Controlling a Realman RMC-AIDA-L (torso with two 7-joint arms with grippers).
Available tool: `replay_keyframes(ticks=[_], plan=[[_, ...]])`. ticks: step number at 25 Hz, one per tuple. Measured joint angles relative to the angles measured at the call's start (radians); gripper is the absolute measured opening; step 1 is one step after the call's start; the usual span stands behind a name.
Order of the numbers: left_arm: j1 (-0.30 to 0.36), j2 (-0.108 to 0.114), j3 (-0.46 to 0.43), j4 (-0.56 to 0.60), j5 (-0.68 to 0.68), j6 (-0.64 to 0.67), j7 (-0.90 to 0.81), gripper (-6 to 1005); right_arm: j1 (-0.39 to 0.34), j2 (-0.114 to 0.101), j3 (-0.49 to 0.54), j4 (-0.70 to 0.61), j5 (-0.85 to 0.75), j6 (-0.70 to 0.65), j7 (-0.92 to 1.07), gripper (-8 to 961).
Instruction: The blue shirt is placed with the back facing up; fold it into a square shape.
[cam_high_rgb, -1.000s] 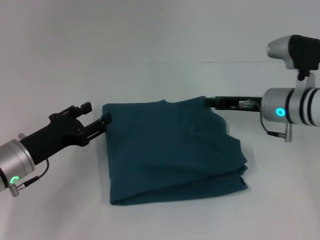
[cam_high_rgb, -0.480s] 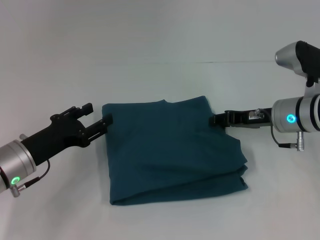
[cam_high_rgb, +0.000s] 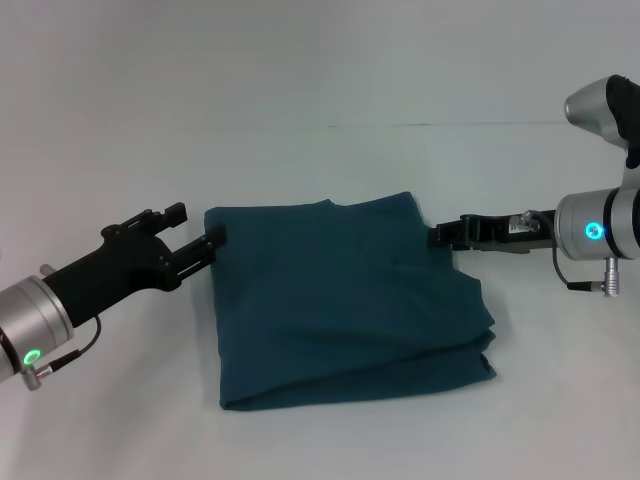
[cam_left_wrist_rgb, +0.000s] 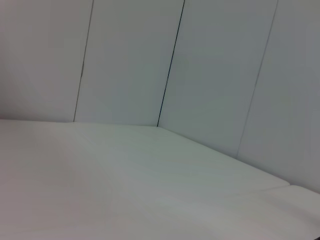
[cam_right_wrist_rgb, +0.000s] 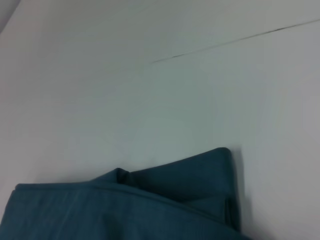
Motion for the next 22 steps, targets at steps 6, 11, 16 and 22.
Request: replay_keyframes(ticks=[6,11,16,22], plan=[[-0.003,0.001,0.000,0.002,-0.001,0.000,0.000,691,0.000,0.007,-0.001,0.008,-0.001,0.010,0.003,448],[-0.004,0.001,0.000,0.003,-0.001,0.000,0.000,691,-0.001,0.018,-0.001,0.010,-0.001,0.020,0.003,445],[-0.004,0.002,-0.002,0.004,-0.001,0.000,0.000,691,-0.002,0.028,0.001,0.010,-0.001,0.036,0.003,423],[-0.002,0.002,-0.003,0.004,-0.001,-0.001,0.000,691,-0.002,0.036,0.005,0.002,-0.001,0.042,-0.007,284]])
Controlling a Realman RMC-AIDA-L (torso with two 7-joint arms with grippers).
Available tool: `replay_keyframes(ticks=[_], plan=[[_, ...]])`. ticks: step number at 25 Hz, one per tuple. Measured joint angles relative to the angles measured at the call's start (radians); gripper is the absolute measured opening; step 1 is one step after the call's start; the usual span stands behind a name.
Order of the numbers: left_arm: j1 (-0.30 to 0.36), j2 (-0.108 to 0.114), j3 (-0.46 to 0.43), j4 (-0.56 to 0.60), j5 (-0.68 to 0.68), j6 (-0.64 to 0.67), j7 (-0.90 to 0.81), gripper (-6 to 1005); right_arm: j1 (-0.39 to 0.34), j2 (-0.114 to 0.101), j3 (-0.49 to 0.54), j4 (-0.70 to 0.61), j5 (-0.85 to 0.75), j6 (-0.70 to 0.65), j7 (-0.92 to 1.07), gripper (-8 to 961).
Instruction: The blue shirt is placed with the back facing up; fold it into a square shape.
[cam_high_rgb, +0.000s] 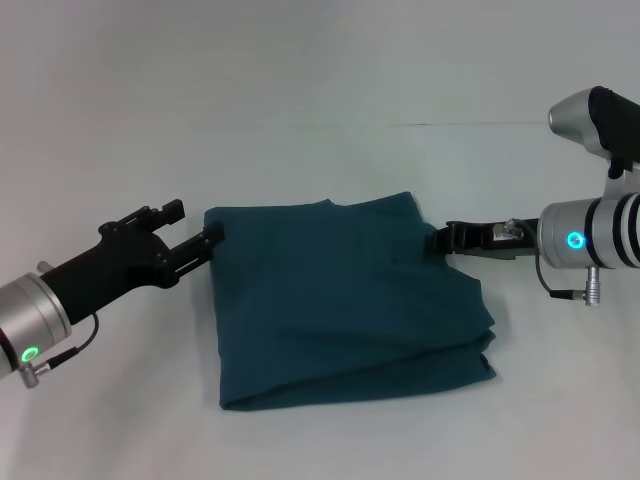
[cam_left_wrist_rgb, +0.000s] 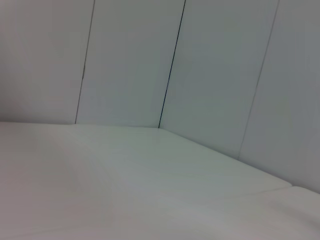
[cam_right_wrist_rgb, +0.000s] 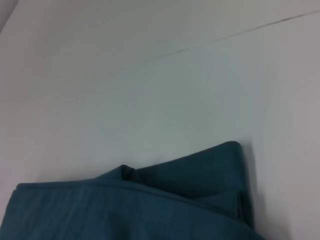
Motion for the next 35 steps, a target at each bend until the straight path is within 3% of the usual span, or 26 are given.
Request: replay_keyframes(ticks=[4,10,21,35], plan=[[0.002,0.000,0.000,-0.001,0.000,-0.001,0.000,691,0.000,0.001,0.000,-0.003,0.000,0.000,-0.003,128],[0.004,0.000,-0.001,-0.001,0.000,-0.003,0.000,691,0.000,0.001,0.000,-0.011,0.002,0.001,-0.003,13],[0.005,0.000,-0.002,-0.002,0.000,-0.006,0.001,691,0.007,0.006,0.000,-0.065,0.006,0.000,-0.003,16],[0.003,0.000,-0.001,-0.001,-0.002,-0.006,0.000,691,0.001,0.008,-0.003,-0.045,0.001,0.019,-0.003,32]])
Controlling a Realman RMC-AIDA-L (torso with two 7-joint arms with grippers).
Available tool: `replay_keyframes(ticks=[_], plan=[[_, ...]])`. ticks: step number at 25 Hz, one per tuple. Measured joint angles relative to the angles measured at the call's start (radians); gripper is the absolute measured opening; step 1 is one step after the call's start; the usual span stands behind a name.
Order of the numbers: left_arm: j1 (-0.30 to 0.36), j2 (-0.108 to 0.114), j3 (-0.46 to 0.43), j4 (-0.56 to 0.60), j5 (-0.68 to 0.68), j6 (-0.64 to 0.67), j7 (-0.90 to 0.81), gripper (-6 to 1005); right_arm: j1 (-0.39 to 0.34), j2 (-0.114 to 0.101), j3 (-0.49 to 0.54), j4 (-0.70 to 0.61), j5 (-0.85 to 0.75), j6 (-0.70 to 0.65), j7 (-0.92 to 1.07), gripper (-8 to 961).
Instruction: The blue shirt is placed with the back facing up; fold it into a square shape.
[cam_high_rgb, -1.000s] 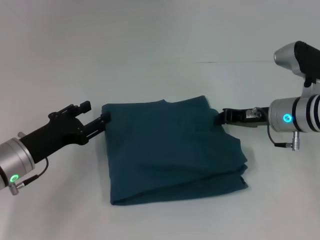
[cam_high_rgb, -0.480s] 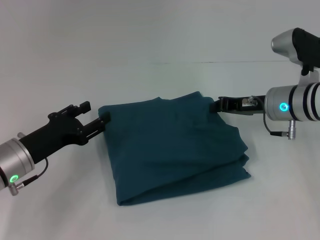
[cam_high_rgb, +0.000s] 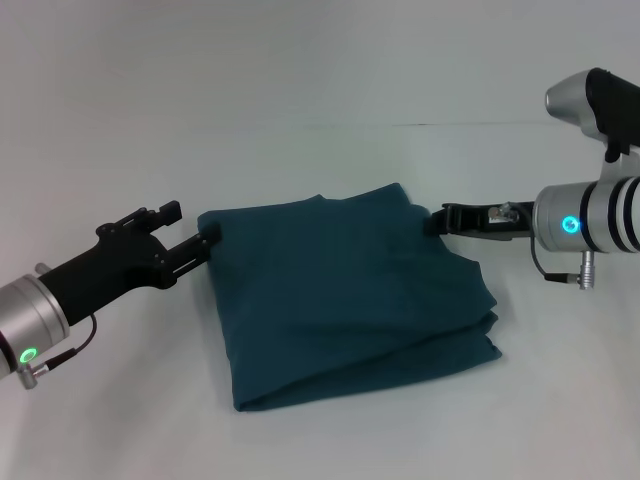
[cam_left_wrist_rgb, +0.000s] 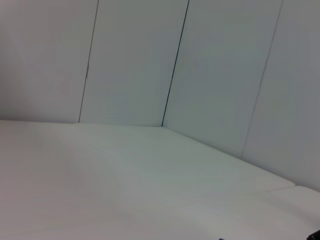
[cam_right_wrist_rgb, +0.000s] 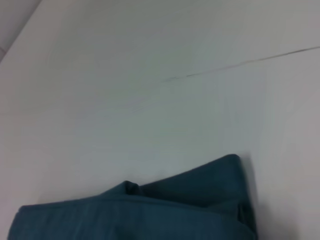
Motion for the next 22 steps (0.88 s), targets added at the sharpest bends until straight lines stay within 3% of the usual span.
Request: replay_keyframes(ticks=[10,22], plan=[[-0.003,0.000,0.000,0.000,0.000,0.000,0.000,690,-0.005,0.003,0.000,0.007,-0.001,0.011,0.000,148],[-0.004,0.000,0.002,-0.001,0.000,0.000,0.000,690,-0.012,0.003,0.002,-0.009,-0.001,-0.005,-0.003,96]])
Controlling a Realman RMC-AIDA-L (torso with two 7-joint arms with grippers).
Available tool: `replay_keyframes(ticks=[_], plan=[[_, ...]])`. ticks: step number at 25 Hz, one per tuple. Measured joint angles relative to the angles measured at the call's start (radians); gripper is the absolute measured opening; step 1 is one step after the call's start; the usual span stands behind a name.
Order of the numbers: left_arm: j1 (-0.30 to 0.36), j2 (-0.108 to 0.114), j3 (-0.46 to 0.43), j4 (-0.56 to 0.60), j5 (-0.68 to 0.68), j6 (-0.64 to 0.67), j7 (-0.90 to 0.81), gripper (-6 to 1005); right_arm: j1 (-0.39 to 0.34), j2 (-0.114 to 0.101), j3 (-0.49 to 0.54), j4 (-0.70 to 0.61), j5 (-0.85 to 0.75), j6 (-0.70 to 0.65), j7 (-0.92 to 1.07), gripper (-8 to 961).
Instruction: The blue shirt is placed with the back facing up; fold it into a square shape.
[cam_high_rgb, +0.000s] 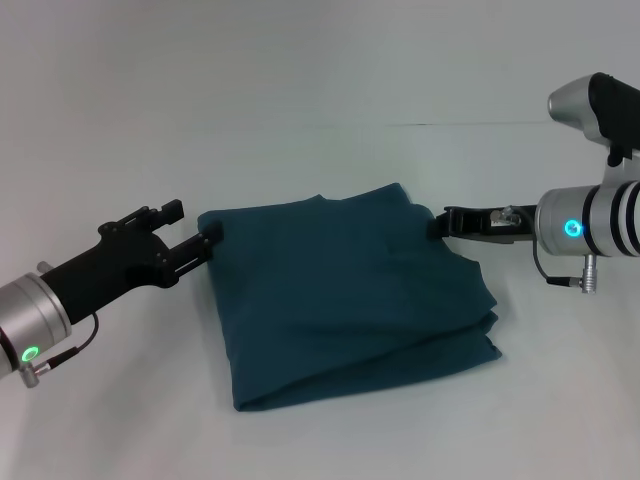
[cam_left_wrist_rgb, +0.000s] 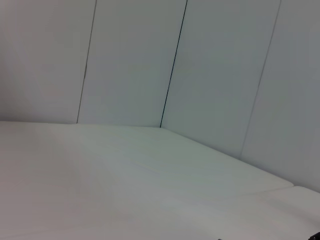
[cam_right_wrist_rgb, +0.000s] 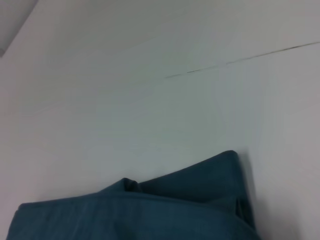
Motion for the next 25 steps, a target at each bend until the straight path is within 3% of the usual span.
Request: replay_keyframes(ticks=[4,25], plan=[[0.001,0.000,0.000,0.000,0.000,0.000,0.000,690,0.000,0.000,0.001,-0.008,0.000,-0.001,0.000,10],[0.000,0.000,-0.002,0.001,0.000,0.000,0.001,690,-0.002,0.005,0.001,-0.039,0.001,-0.007,0.000,17]])
